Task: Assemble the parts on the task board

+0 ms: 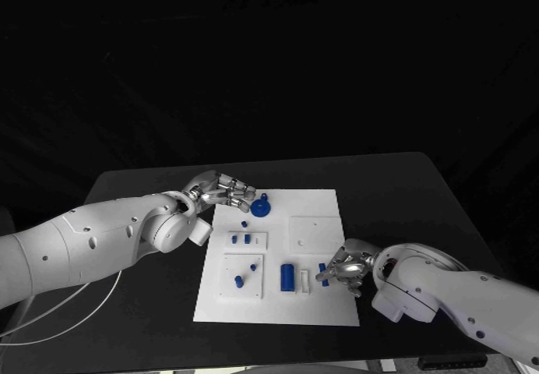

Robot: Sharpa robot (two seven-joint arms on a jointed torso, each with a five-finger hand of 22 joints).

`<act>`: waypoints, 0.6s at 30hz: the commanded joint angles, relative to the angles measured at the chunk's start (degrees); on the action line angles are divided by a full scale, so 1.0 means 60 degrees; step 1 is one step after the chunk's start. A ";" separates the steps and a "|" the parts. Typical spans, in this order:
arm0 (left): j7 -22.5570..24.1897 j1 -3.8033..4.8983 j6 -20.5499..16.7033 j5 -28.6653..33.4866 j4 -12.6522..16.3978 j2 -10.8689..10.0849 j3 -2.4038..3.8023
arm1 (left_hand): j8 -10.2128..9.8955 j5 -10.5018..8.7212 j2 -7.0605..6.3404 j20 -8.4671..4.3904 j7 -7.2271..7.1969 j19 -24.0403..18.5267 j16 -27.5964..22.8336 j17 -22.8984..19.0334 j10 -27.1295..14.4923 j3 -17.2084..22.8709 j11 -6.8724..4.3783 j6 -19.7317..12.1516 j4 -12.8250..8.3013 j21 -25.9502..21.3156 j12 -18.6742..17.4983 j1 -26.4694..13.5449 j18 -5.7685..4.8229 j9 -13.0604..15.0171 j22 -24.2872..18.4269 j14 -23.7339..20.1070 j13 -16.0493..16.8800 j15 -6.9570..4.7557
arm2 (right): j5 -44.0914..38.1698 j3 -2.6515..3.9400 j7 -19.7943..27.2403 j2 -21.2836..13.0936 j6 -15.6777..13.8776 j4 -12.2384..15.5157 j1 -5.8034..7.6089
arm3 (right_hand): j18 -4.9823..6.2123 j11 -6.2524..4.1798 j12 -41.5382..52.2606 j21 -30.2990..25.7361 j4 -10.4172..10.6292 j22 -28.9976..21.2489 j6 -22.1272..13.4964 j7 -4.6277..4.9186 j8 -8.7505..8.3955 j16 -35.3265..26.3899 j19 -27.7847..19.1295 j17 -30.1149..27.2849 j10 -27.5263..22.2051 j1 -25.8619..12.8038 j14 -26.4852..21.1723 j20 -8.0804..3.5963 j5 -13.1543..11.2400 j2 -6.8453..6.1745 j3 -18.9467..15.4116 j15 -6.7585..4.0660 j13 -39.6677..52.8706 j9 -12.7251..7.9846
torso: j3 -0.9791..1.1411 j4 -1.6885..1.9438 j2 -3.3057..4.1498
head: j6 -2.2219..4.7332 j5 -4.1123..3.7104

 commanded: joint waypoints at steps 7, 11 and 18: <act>0.0015 0.0002 0.0185 0.0041 0.0025 0.0066 0.0003 | -0.0014 0.0043 0.0047 0.0024 -0.0014 0.0059 -0.0017 0.0014 -0.0055 -0.0029 0.0000 -0.0067 0.0044 -0.0059 0.0007 -0.0035 -0.0137 -0.0001 -0.0067 -0.0008 0.0009 0.0052 | -0.0477 -0.0363 -0.0159 0.0397 0.0060 -0.0312 -0.0006 | -0.0080 -0.0063 0.0004 -0.0014 0.0033 0.0358 0.0026 -0.0037 0.0031 0.0058 0.0452 -0.0003 0.0060 -0.0003 0.0076 -0.0066 0.0033 0.0106 -0.0079 -0.0069 0.0015 -0.0039 | -0.0001 -0.0003 -0.0007 | -0.0024 0.0083; -0.0002 0.0002 0.0202 0.0039 0.0031 0.0065 0.0002 | -0.0014 0.0043 0.0047 0.0024 -0.0014 0.0059 -0.0017 0.0014 -0.0055 -0.0029 0.0000 -0.0067 0.0044 -0.0059 0.0007 -0.0035 -0.0137 -0.0001 -0.0067 -0.0008 0.0009 0.0052 | -0.0570 -0.0520 -0.0215 0.0526 0.0071 -0.0446 -0.0006 | -0.0081 -0.0063 -0.0003 -0.0009 0.0061 0.0362 0.0027 -0.0040 0.0030 0.0074 0.0452 0.0007 0.0060 -0.0027 0.0077 -0.0065 -0.0007 0.0097 -0.0102 -0.0069 0.0010 -0.0045 | 0.0005 -0.0018 -0.0003 | -0.0030 0.0123; -0.0018 0.0002 0.0217 0.0037 0.0037 0.0065 0.0000 | -0.0015 0.0038 0.0040 0.0028 -0.0012 0.0060 -0.0018 0.0013 -0.0064 -0.0032 0.0004 -0.0078 0.0061 -0.0061 0.0007 -0.0044 -0.0138 -0.0002 -0.0097 -0.0017 0.0009 0.0056 | -0.0616 -0.0613 -0.0200 0.0760 -0.0015 -0.0550 -0.0006 | -0.0082 -0.0067 0.0005 -0.0005 0.0152 0.0367 0.0030 -0.0050 0.0029 0.0081 0.0454 0.0012 0.0072 -0.0057 0.0076 -0.0069 -0.0063 0.0083 -0.0161 -0.0072 0.0015 -0.0068 | 0.0005 -0.0015 -0.0005 | -0.0045 0.0150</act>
